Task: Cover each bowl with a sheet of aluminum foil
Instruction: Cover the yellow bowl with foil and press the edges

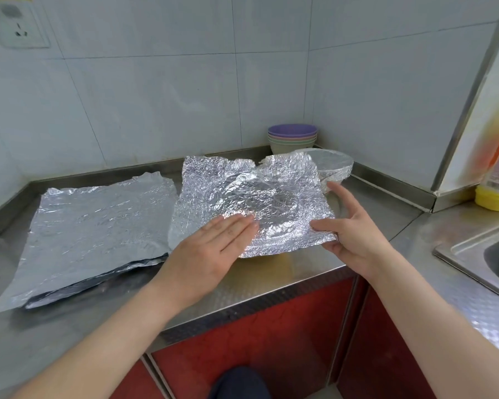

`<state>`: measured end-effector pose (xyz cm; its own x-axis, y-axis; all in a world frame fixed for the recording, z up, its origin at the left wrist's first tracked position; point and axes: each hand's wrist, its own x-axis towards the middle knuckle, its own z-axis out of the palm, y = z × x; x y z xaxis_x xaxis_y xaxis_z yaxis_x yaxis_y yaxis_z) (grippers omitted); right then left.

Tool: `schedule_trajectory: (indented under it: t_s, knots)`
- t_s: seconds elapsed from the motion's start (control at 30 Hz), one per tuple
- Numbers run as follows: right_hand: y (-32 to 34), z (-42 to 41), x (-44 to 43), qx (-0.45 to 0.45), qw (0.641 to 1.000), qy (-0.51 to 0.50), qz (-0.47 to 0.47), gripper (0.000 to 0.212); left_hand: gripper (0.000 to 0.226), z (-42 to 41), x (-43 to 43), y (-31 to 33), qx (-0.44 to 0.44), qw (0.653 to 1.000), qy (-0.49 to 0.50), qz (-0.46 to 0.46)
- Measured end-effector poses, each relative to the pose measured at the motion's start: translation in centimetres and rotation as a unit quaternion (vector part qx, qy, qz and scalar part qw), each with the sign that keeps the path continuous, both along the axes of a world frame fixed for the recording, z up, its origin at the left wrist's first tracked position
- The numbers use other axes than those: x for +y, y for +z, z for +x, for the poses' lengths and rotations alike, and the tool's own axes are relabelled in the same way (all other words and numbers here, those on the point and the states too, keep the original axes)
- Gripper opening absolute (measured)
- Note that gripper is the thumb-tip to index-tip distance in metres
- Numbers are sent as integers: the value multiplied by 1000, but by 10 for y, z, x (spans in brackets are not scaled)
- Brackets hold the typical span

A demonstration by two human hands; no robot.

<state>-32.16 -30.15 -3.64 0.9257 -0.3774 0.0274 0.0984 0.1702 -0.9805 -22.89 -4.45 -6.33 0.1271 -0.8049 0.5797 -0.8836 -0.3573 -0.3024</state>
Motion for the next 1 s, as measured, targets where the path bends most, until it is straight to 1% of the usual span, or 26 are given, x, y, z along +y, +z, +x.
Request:
schedule_trajectory:
  t_s: [0.07, 0.13, 0.2, 0.27, 0.33, 0.43, 0.5, 0.57, 0.67, 0.8, 0.87, 1.0]
  knots:
    - [-2, 2, 0, 1, 1000, 7, -4, 70, 56, 2, 2, 1, 33, 999, 4, 21]
    - [-1, 3, 0, 11, 1000, 23, -10, 56, 54, -3, 4, 10, 74, 996, 20, 53]
    - [1, 4, -1, 16, 1000, 24, 2, 45, 57, -10, 4, 18, 143, 988, 26, 59]
    - [3, 6, 0, 14, 1000, 2, 11, 37, 64, -13, 2, 25, 227, 973, 23, 23]
    - [4, 8, 1, 15, 1000, -15, 11, 32, 55, -12, -2, 28, 269, 962, 15, -51]
    - [2, 10, 1, 22, 1000, -22, -6, 31, 26, -7, -11, 29, 268, 951, 4, -153]
    - [0, 11, 1, 18, 1000, -14, -5, 32, 15, -6, -15, 29, 284, 939, 8, -194]
    - [-1, 13, 1, 16, 1000, -12, -4, 33, 13, -6, -17, 30, 302, 928, 12, -217]
    - [-1, 13, -1, 12, 1000, 0, -3, 33, 12, -6, -17, 30, 311, 924, 2, -224]
    - [-2, 11, 1, -3, 1000, 13, 15, 35, 13, -5, -16, 28, 279, 935, -12, -219]
    - [-2, 11, 3, -16, 1000, 17, 7, 38, 14, -5, -16, 28, 264, 941, -12, -214]
    - [-4, 13, 2, -23, 999, 16, -26, 40, 22, -4, -17, 28, 279, 943, -15, -180]
